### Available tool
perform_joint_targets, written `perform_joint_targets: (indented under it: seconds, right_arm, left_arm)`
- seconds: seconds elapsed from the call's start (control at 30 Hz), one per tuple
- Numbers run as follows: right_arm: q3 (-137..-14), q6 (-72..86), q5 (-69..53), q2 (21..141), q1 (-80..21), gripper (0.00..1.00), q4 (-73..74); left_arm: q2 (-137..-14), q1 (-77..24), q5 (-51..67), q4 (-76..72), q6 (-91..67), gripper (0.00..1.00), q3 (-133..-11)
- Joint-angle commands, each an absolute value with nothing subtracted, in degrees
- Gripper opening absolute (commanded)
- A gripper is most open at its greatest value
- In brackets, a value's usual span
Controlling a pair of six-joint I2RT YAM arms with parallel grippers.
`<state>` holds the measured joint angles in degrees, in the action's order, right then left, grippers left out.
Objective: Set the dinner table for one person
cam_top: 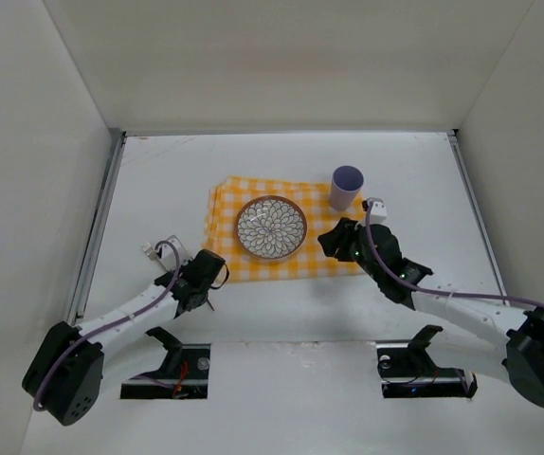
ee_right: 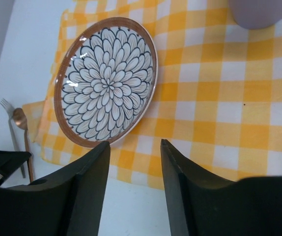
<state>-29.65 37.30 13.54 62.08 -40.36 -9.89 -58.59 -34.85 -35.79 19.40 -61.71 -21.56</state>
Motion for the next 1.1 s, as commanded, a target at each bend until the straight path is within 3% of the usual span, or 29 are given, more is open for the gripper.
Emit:
perform_joint_targets:
  seconds: [0.0,0.2,0.43,0.67,1.07]
  right_arm:
    - [-28.7,37.0,13.7,59.7,-39.5,0.54,-13.6]
    - [-27.2,38.1,16.2,55.3,-36.3,0.66,-13.4]
    - [-23.5,41.4,19.1,48.9,-28.0,0.68,-10.3]
    - [-20.8,44.0,17.3,45.4,-22.3,0.69,-9.6]
    - [-20.5,44.3,15.8,45.2,-21.3,0.69,-9.9]
  left_arm:
    - [-53.9,-34.6,-37.9,25.3,-59.0,0.0,-25.7]
    - [-50.9,-42.5,-42.8,30.9,-51.9,0.0,-39.8]
    - [-70.0,-56.6,-39.8,16.2,-43.5,0.0,-57.7]
    - [-89.2,-58.1,-32.9,5.1,-42.4,0.0,-69.2]
    - [-110.6,-56.8,-29.9,2.1,-46.7,0.0,-80.5]
